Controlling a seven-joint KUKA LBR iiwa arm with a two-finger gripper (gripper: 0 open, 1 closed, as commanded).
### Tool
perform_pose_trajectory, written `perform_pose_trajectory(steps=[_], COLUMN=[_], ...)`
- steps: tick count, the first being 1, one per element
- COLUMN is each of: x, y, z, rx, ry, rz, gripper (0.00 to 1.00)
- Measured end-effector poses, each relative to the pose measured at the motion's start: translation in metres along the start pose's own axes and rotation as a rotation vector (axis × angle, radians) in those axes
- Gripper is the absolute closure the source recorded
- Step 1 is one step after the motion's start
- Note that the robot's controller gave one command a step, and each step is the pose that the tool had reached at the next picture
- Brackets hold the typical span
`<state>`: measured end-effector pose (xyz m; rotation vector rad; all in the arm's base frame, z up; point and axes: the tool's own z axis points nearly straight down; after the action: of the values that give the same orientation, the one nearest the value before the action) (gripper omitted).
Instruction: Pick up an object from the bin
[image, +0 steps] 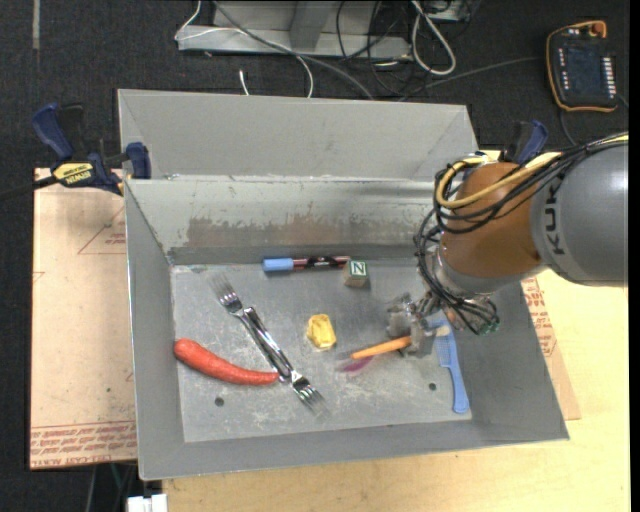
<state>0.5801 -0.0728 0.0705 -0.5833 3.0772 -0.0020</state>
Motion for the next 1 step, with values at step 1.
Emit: perform_pose_trajectory(steps=[1], x=[0.0027], y=[0.0026], z=[-0.0215], rx=[-0.007], ry=[0.01], rz=[0.0], gripper=[1.0])
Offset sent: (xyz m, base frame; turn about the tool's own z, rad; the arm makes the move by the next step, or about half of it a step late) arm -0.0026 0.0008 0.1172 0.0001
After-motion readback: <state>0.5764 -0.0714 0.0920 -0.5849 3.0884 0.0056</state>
